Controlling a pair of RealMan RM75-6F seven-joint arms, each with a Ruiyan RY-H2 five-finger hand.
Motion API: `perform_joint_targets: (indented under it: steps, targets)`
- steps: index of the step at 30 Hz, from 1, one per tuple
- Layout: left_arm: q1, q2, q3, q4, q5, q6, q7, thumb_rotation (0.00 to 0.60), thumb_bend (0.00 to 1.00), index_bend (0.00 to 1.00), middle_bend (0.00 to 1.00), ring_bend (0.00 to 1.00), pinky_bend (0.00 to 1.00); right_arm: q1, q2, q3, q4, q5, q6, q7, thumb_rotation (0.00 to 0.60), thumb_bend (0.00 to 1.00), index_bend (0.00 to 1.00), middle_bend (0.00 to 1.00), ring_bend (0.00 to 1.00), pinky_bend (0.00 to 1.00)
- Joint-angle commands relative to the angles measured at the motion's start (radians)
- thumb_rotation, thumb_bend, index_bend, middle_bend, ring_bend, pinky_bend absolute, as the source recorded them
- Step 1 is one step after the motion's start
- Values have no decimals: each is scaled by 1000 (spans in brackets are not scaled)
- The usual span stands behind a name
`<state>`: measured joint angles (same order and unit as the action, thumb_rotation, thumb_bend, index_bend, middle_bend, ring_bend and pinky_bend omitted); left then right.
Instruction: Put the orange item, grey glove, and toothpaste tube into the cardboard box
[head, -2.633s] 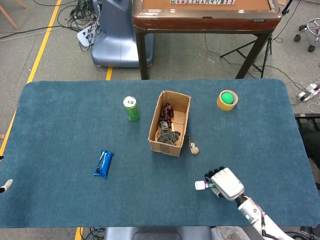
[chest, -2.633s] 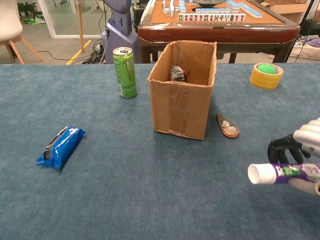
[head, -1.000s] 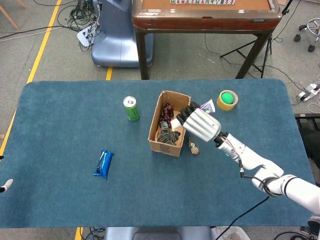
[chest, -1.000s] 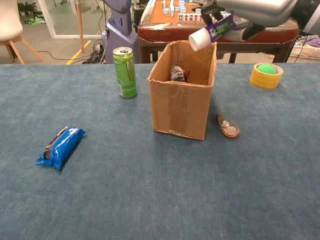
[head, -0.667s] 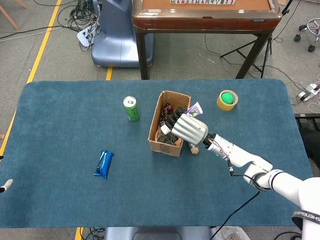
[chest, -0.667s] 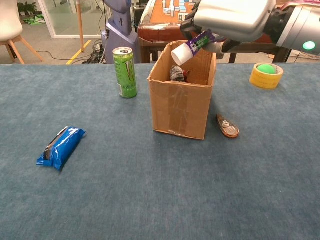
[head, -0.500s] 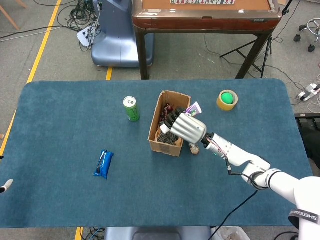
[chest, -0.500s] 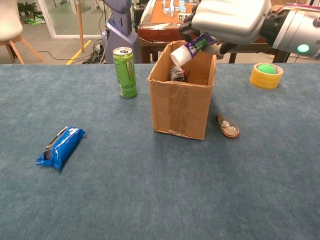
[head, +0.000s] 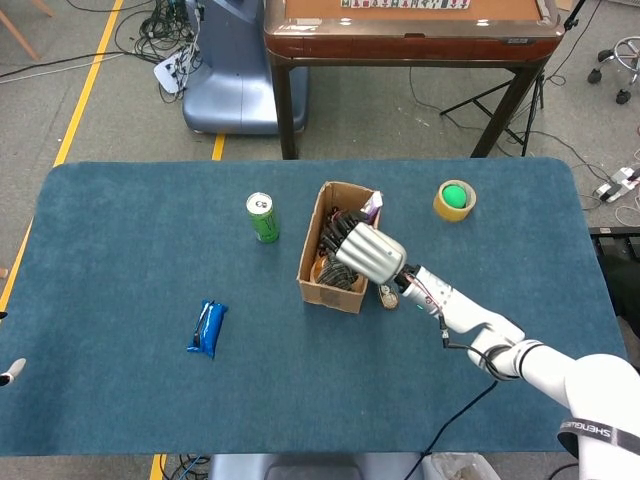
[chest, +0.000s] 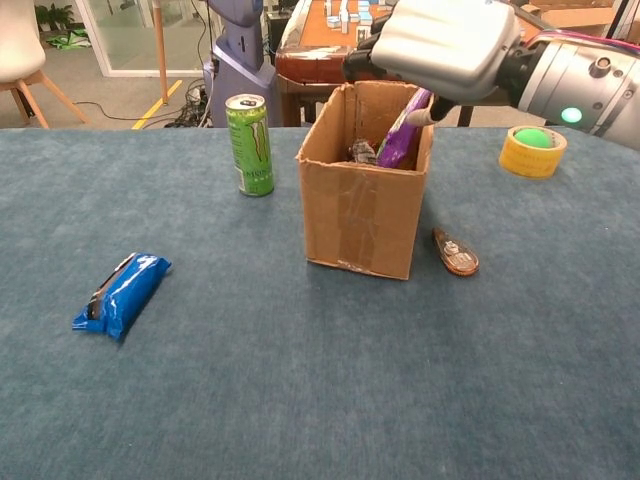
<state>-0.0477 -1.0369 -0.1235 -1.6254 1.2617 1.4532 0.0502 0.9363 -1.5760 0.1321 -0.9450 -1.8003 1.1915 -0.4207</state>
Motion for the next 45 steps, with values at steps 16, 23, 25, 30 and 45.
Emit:
perform_joint_targets:
  steps: [16, 23, 25, 30, 45]
  targets:
    - [3, 1, 6, -7, 16, 9, 1, 600, 159, 269, 215, 237, 473, -204, 206, -3, -395, 106, 155, -239, 600, 25, 302, 412, 374, 560]
    - [7, 1, 18, -25, 55, 30, 9, 600, 159, 269, 215, 238, 473, -353, 345, -35, -625, 159, 241, -348, 600, 26, 303, 429, 374, 560]
    - [7, 2, 26, -34, 70, 28, 7, 600, 159, 269, 215, 238, 473, -401, 379, -48, -680, 187, 263, -364, 600, 26, 303, 431, 374, 560]
    - [10, 8, 45, -56, 124, 43, -1, 600, 159, 268, 216, 238, 473, -511, 438, -78, -784, 273, 307, -357, 600, 26, 302, 431, 374, 560]
    - [18, -7, 65, -51, 219, 96, -14, 600, 158, 278, 234, 242, 473, -743, 450, -153, -823, 379, 391, -107, 600, 26, 307, 431, 374, 536]
